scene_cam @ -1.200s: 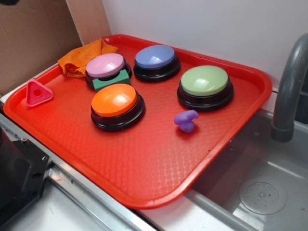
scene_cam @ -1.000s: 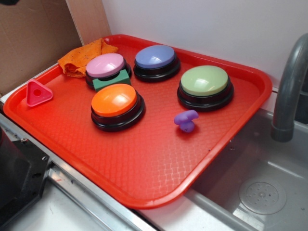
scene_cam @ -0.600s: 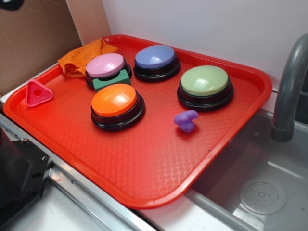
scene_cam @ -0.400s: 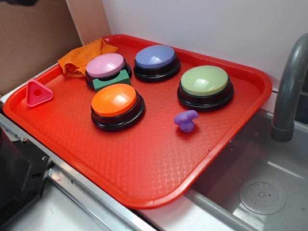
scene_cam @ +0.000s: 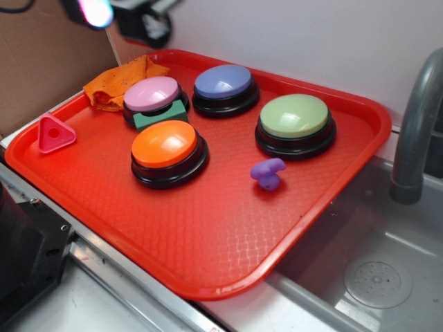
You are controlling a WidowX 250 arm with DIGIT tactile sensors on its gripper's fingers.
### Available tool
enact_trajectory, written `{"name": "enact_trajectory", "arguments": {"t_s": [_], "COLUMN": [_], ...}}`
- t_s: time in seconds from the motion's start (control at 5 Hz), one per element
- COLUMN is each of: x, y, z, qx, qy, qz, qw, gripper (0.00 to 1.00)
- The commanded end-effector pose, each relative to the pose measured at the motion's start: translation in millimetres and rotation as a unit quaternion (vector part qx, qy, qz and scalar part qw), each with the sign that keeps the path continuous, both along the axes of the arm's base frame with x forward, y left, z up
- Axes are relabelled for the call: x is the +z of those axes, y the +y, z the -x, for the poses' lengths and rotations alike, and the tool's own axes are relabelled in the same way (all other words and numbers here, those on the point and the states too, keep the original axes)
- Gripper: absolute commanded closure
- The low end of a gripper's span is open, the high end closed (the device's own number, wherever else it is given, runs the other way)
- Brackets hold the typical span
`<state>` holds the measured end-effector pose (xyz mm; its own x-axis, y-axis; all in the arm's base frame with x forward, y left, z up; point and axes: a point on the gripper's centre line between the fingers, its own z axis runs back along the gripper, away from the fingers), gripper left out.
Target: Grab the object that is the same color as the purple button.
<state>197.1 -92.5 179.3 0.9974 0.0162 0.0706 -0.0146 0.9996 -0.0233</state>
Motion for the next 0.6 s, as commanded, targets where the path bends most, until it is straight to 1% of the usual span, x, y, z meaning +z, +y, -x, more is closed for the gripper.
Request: {"name": "enact_trajectory", "arguments": {"t_s": [0.0, 0.2, 0.4], "x": [-54, -72, -96], "y": [-30, -31, -27], "z": [-39, -45, -51], "qx": [0.019, 0.034, 0.038], "qy": [-0.041, -0.044, -0.063], "qz": [0.026, -0.005, 0.012], "qw": [0.999, 0.998, 0.997], "gripper": [0.00, 0.00, 0.00]}}
